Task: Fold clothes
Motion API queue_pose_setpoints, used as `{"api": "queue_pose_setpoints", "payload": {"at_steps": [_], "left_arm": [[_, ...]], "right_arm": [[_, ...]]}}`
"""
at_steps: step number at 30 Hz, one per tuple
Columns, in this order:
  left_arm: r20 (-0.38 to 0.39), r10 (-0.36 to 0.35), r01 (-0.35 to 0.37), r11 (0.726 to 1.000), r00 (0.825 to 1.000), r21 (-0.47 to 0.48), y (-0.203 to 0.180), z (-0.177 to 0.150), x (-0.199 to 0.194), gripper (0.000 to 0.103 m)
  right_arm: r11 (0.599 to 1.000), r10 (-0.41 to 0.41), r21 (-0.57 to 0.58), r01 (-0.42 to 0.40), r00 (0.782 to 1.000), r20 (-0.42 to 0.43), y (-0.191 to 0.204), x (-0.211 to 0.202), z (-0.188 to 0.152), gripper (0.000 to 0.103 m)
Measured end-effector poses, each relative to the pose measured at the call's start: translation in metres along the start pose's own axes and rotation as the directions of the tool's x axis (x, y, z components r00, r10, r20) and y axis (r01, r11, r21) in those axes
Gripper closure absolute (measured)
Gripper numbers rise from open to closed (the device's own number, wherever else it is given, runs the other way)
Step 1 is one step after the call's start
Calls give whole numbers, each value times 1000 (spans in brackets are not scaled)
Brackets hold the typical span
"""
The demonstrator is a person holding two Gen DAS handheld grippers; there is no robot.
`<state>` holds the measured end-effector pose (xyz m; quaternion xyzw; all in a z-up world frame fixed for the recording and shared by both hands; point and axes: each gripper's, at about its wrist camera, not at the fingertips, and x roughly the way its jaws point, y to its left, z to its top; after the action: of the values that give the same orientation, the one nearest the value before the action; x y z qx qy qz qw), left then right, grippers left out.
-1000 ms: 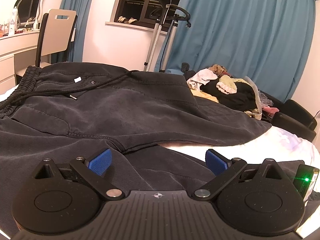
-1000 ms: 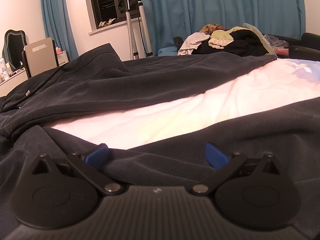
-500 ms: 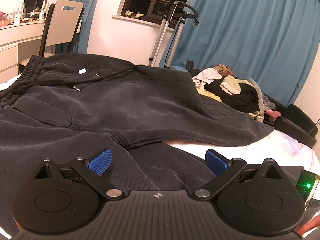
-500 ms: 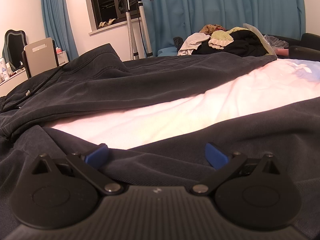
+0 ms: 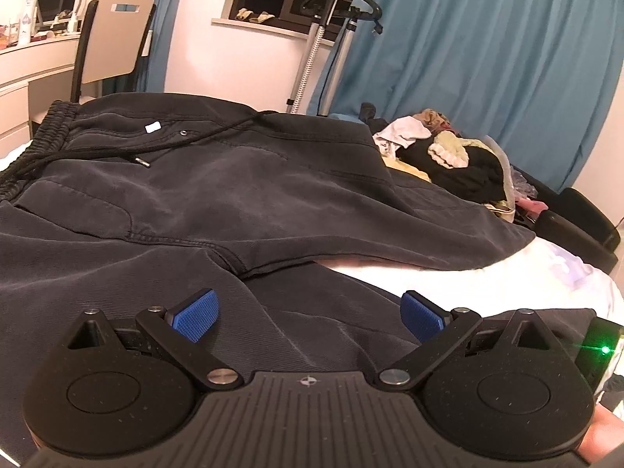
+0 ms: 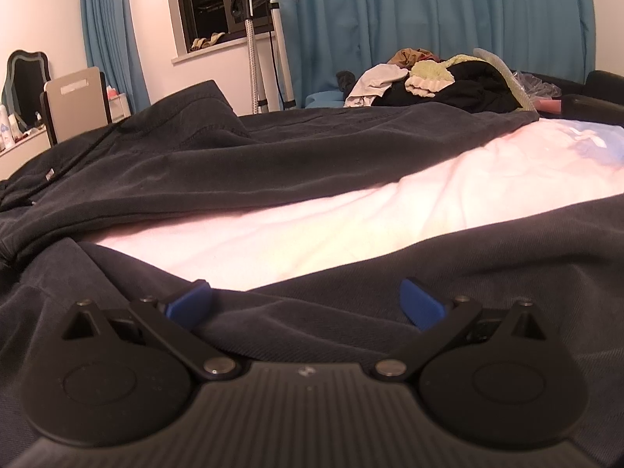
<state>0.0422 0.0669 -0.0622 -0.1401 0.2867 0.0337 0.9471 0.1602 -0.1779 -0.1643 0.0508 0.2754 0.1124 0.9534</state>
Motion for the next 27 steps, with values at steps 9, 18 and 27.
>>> {"api": "queue_pose_setpoints", "payload": {"at_steps": [9,18,27], "left_arm": [[-2,-8,8,998,1000,70,-12,-3,2,3],[57,90,-99,979,994,177,-19,-6,16,2],[105,125,-157,897,987,413,-42,5,67,3]], "right_arm": [[1000,-16,-14,16,1000,-14,3,1,3,0],[989,61,126,-73,994,95,-12,-28,37,0],[894,132,404,-193,976,175,-107,3,92,0]]}}
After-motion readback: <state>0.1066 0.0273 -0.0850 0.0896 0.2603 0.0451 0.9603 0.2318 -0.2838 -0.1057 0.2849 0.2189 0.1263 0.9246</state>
